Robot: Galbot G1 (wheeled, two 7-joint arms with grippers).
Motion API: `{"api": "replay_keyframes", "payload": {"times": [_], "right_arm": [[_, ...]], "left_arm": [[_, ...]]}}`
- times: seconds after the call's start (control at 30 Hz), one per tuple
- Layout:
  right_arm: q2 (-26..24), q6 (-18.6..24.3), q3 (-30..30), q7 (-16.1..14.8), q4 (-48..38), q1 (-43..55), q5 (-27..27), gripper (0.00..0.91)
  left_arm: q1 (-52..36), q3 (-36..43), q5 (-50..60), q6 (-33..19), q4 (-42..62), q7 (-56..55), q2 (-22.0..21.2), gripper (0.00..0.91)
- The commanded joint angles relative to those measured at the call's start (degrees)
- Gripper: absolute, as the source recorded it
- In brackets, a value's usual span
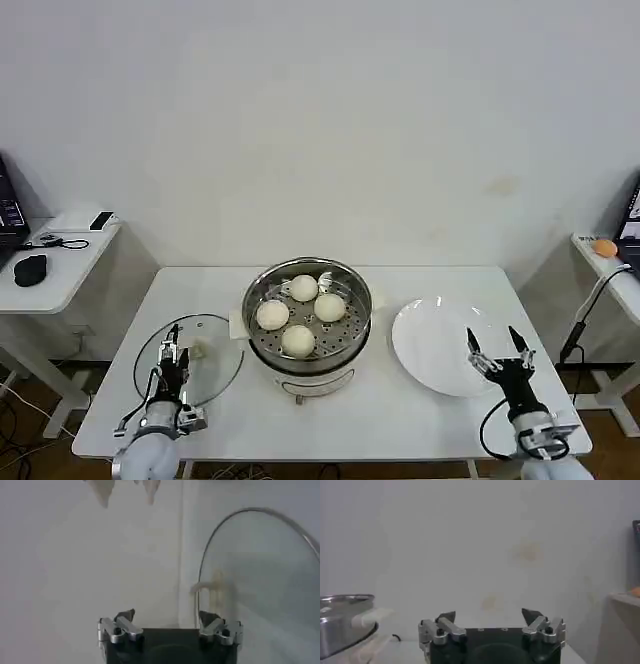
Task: Take steamed baozi put them in steamer then cover it.
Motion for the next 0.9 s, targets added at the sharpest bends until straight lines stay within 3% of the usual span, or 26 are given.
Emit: {"api": "replay_keyframes", "payload": {"times": [0.03,0.47,0.57,0.7,0.8,0.83,0.9], "right_arm": [[0.26,0.15,0.3,-0.06,0.07,-0.4,-0.28,0.907],[1.26,0.49,0.09,-0.12,-0.12,-0.82,-1.01,0.907],[1.33,0.55,0.14,-0.11,-0.2,-0.9,-1.2,0.907],[1.32,0.44,0.48,-0.1,-0.07,-0.95,-1.17,0.907],[1.24,0.45,0.61,-0.1,-0.01,-0.99,-1.12,0.907],[1.25,0.45,0.64,-0.09,-0.07,-1.0,-1.12,0.907],[1.22,0.48,0.66,-0.1,-0.14,-1.0,-1.13,0.907]], "left_arm": [[-2.84,0.26,0.19,0.3,3.67,0.21,0.14,0.907],[-6.1,0.7,-1.72,0.32,8.61,-3.06,0.41,0.907],[-6.69,1.01,-1.93,0.35,9.08,-2.79,0.2,0.776],[-7.56,1.16,-2.58,0.2,10.8,-3.68,0.03,0.725],[-8.24,1.1,-3.15,-0.03,12.27,-4.49,-0.01,0.484],[-8.29,1.09,-3.16,-0.08,12.55,-4.42,0.0,0.252],[-8.27,1.13,-3.18,-0.21,12.69,-4.43,0.01,0.0]]}}
